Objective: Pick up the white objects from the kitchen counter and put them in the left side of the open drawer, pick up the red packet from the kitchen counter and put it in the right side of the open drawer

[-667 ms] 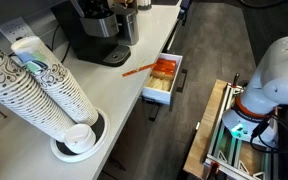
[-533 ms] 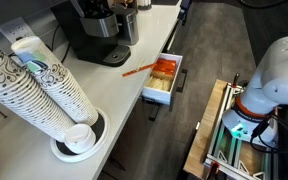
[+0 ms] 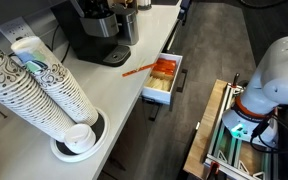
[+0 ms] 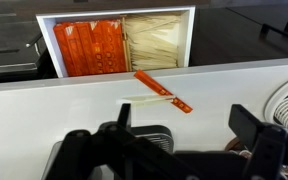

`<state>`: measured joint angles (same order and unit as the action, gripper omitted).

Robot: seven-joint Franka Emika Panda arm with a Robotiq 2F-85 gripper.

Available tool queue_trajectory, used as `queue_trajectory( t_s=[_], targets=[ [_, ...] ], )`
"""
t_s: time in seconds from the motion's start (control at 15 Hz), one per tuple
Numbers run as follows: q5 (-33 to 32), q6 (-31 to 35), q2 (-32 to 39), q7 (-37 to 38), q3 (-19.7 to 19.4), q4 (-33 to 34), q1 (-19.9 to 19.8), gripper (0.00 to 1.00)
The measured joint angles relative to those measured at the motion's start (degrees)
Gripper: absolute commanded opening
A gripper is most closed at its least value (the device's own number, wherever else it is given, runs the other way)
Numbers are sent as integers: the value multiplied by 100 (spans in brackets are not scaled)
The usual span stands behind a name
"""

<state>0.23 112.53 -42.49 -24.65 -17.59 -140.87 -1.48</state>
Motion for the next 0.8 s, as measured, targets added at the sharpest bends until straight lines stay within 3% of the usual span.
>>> queue_trajectory(
  t_s=[0.8],
  targets=[
    [23,228,71,130,59,-29,-1,100]
  ],
)
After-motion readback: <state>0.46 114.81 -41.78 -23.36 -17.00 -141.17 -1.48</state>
